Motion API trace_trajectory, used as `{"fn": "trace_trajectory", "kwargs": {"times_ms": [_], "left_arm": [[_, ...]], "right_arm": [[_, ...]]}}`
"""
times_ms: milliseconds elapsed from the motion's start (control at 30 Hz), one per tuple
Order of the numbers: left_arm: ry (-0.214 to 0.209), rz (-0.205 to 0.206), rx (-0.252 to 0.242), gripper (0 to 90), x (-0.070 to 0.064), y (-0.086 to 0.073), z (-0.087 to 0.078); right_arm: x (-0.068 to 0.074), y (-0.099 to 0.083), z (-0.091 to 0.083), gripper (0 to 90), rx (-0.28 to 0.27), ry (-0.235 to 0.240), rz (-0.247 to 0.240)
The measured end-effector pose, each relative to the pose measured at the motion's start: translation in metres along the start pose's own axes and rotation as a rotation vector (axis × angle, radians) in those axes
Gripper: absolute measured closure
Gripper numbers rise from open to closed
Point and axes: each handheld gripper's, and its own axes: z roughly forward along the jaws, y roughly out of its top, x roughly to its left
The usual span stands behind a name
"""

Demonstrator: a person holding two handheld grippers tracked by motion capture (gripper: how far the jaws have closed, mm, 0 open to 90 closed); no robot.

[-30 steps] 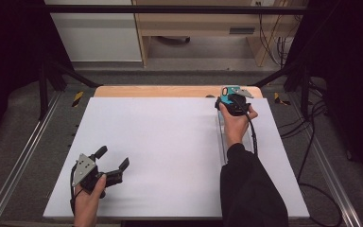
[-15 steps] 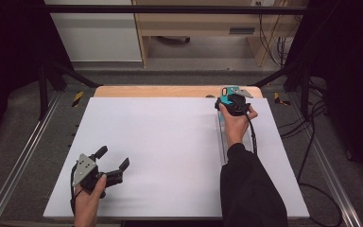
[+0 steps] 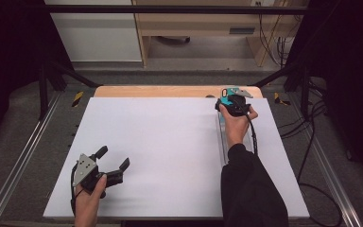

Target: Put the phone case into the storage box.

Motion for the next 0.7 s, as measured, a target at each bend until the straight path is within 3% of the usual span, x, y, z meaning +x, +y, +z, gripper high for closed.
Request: {"fn": "trace_trajectory", "kwargs": {"times_ms": [700], "left_arm": [[-0.005,0.001,0.002,4.3,-0.0009,0.0002,0.0005]], "right_arm": [[0.0011,-0.0003,-0.0007,16.6,0.026,0.005,-0.017]]}}
